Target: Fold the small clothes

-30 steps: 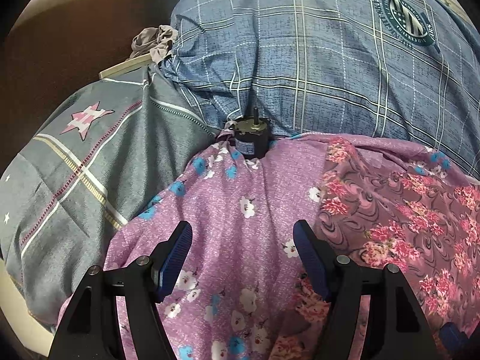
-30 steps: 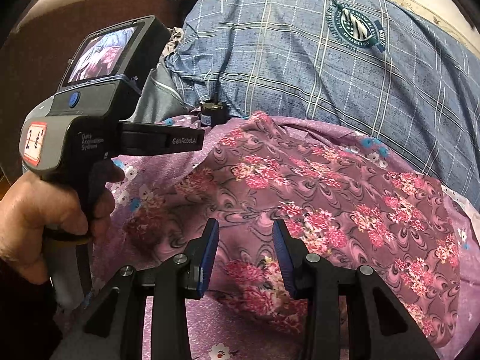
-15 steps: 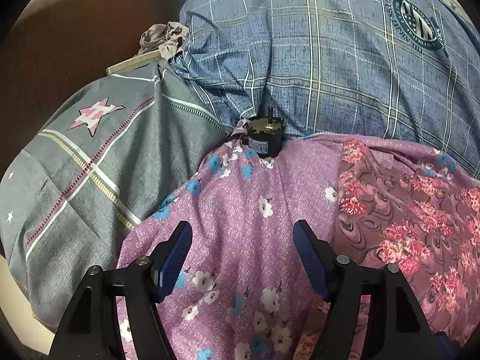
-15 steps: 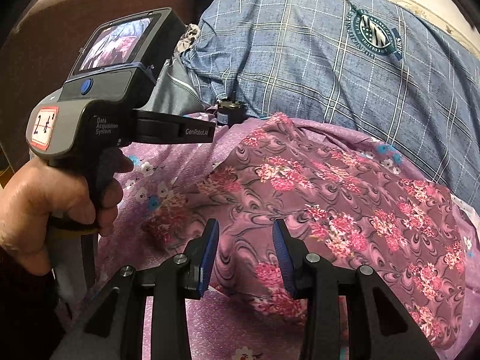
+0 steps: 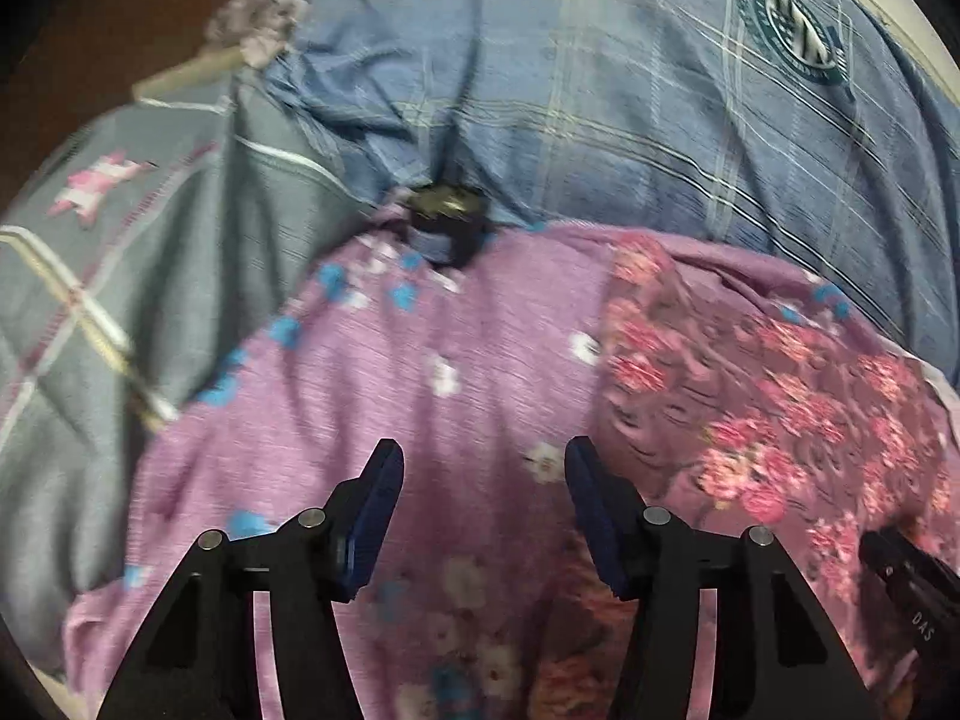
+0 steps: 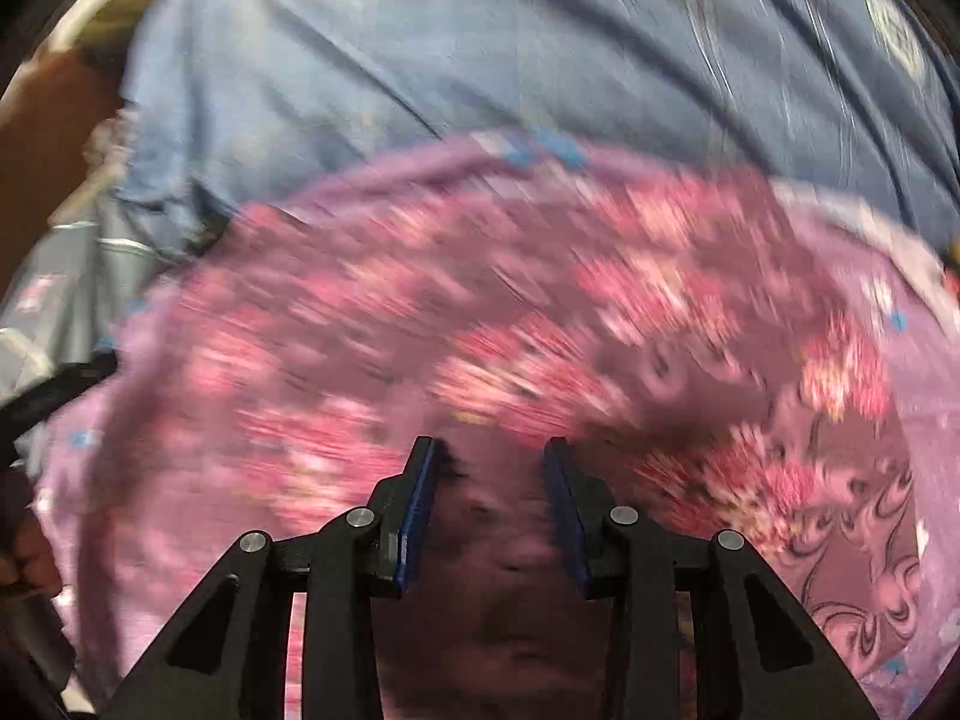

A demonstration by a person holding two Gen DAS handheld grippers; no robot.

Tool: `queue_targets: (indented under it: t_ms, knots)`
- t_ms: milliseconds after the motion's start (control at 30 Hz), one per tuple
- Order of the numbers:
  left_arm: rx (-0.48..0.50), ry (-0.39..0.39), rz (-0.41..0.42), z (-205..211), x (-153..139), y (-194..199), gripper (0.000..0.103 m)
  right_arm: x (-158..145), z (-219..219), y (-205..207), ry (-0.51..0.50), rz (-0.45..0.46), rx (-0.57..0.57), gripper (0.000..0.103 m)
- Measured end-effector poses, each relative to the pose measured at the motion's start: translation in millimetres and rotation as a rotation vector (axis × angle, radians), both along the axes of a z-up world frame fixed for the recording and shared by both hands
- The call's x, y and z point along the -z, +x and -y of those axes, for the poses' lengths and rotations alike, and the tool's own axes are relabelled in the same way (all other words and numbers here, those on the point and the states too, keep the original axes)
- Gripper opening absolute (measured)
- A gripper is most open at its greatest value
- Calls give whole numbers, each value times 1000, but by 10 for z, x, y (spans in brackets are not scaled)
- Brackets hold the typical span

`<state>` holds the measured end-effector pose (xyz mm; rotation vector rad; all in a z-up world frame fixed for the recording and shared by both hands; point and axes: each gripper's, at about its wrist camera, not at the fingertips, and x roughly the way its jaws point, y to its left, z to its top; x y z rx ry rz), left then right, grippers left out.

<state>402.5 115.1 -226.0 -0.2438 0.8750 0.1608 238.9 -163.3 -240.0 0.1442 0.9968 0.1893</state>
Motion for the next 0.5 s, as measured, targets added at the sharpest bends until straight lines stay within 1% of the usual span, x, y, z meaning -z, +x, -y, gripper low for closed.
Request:
queue_targets:
  t_ms: [67,133,167,233,300,367,400,433,467,500]
  knots:
    - [29,-13,4,31,30,74,58,-59,46,-15,28,20,-4,35]
    - [52,-38,15,53,46,155,68,-154,75,-87,31,67,-10,38]
    - [69,-68,21,62,63,212,76,-186,91,-120,27,86,-7,38]
    - [105,-134,20,66,119,326,77,-219,143,-150,23,104,-1,38]
    - [139,-212,1,47,204,454,77,-214,221,-145,38,103,14,38]
    - [212,-338,-30,62,297,574,76,-170,302,-138,38,89,24,38]
    - [246,-379,-54,74,344,644,76,-150,333,-143,34,84,29,38]
    - [264,-385,-78,96,379,692,76,-124,367,-150,30,78,34,38]
    - [268,-357,-107,124,415,738,75,-100,394,-149,26,74,36,38]
    - [269,-347,-104,126,421,756,74,-73,406,-144,21,71,37,38]
